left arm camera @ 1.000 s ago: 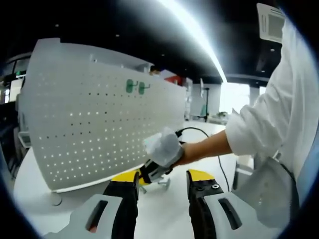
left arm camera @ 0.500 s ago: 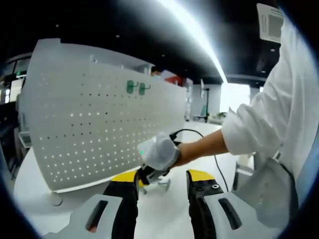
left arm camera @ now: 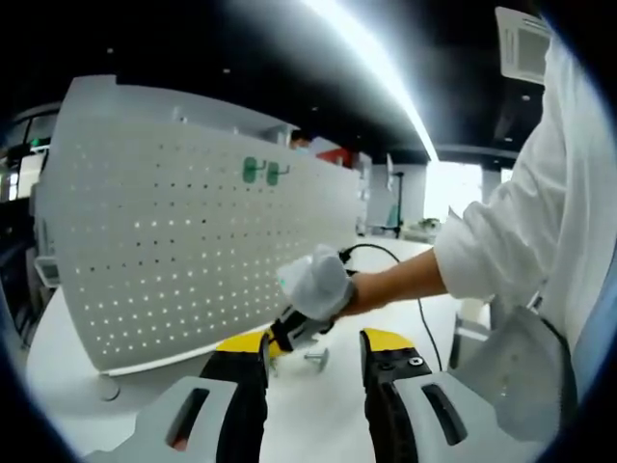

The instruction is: Insert the hook assembly into the mounting plate slot until the hook locks in place.

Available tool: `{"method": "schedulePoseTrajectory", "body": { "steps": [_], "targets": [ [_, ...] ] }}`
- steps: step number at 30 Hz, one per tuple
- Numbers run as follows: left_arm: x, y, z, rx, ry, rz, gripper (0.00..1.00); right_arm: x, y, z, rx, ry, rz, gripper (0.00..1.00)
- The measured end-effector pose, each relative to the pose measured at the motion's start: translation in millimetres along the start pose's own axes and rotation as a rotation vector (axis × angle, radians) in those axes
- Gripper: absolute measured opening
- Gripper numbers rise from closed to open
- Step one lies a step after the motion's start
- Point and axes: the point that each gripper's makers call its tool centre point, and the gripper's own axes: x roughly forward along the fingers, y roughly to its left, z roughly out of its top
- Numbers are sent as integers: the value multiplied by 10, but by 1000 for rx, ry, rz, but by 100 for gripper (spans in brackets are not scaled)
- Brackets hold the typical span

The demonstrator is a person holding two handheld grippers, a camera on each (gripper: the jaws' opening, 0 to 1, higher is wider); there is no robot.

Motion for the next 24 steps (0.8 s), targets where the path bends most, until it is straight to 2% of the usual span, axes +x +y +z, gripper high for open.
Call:
{"method": "schedulePoseTrajectory", "body": {
  "steps": [6, 9, 19, 24],
  "targets": [
    [7, -17, -3, 6, 4, -5, 38, -165, -27, 142, 147, -102, -19, 0],
    [4, -12, -6, 9, 6, -3, 38, -258, -11, 212, 179, -140, -15, 0],
    [-37, 63, 22, 11, -1, 20, 37, -661, 85, 528, 227, -278, 25, 0],
    [-65, 69, 63, 15, -5, 17, 34, -859, 196, 705, 212, -343, 92, 0]
  ]
}}
